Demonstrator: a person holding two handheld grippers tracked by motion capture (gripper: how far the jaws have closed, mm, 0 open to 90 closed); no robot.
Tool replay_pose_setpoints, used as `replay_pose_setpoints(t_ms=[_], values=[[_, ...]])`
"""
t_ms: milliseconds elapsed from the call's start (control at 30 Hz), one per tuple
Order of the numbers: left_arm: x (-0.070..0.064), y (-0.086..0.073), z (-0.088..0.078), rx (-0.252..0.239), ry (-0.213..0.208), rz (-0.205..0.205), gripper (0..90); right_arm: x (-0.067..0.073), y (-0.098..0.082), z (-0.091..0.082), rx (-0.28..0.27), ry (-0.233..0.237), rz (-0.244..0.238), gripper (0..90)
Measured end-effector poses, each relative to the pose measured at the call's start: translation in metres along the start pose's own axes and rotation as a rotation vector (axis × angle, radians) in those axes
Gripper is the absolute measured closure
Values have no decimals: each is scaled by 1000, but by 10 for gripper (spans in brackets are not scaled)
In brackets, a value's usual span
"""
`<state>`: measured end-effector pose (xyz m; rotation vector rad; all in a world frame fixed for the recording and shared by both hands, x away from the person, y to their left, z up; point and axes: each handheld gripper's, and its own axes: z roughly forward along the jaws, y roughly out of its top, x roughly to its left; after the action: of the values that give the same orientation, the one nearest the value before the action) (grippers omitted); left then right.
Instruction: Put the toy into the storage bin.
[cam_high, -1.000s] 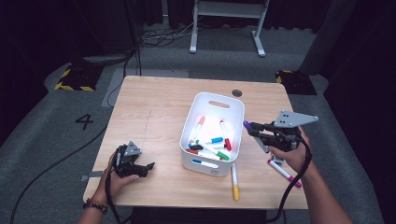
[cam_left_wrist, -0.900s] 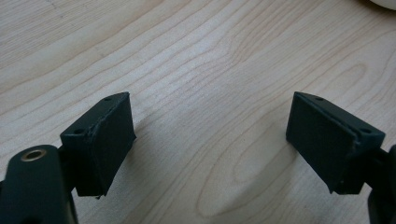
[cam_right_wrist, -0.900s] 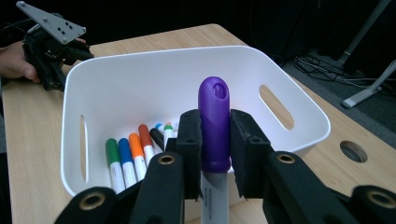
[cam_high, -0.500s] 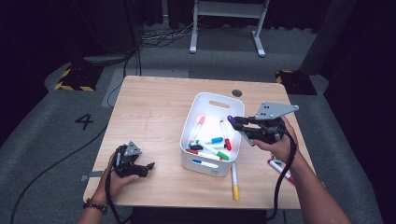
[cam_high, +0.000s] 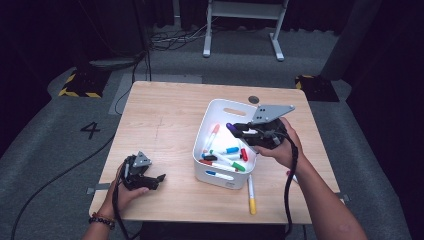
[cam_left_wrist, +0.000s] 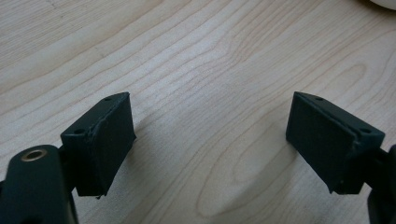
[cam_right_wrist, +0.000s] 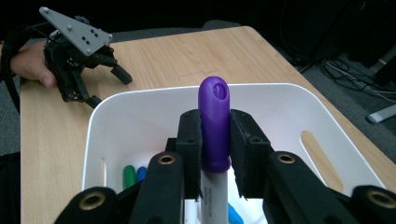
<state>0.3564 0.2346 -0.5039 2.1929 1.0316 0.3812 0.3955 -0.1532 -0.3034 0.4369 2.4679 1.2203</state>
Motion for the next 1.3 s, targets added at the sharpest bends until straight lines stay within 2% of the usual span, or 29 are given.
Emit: replay_pose_setpoints(t_ms=[300,500,633,733,833,867,933,1000,1067,1167,1300], values=[[0,0,0,0,0,0,155,8,4,29,94,57,-12,750],[0,0,0,3,-1,4,156,13,-4,40,129,115,-12,750],[0,0,0,3,-1,4,156,15,-10,48,174,154,-8,750],[0,0,0,3,-1,4,156,18,-12,56,249,167,-33,750],[0,0,0,3,-1,4,156,19,-13,64,314,177,-32,750],[0,0,0,3,0,4,156,20,-14,68,339,188,-32,876],[0,0,0,3,0,4,156,20,-14,72,353,190,-29,898],[0,0,0,3,0,5,156,21,-14,77,369,209,-59,844],[0,0,0,2,-1,4,157,25,-15,81,385,212,-66,833],[0,0,0,3,-1,5,157,27,-15,83,374,209,-72,824],[0,0,0,2,-1,5,157,25,-16,79,347,193,-48,801]])
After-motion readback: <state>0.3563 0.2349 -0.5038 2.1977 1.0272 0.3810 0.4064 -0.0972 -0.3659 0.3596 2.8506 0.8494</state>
